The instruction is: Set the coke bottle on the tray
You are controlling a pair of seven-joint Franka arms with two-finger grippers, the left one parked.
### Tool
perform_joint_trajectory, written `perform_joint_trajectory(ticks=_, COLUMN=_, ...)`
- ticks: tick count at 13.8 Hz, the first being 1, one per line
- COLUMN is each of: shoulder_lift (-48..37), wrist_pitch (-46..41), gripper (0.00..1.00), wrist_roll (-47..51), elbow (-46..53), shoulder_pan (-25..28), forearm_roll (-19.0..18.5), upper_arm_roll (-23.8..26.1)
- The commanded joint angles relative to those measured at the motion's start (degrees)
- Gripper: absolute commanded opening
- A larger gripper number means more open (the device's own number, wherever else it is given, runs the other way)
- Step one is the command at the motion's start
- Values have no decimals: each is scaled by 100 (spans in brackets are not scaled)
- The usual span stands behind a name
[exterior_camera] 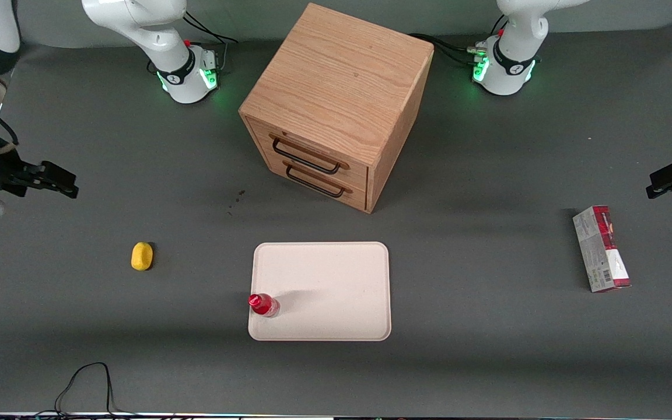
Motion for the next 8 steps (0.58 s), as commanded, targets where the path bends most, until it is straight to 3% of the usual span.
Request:
perform_joint_trajectory(ticks=1, shoulder_lift=-278, wrist_pitch=55, gripper=100, wrist_roll=-156, elbow=-270, shoulder_pan=10, forearm_roll=72, upper_arm_roll=-130)
perform_joint_trajectory(ticks=5, shoulder_lift=-260, wrist_pitch=-121, gripper=100, wrist_roll=-156, elbow=-288, shoulder_pan=19, forearm_roll=387, upper_arm_roll=-350)
perform_joint_trajectory(ticks=8, shoulder_lift=-260, wrist_pitch=-104, gripper=100, wrist_roll=-165, elbow=-279, shoulder_pan=19, forearm_roll=397, upper_arm_roll=-376)
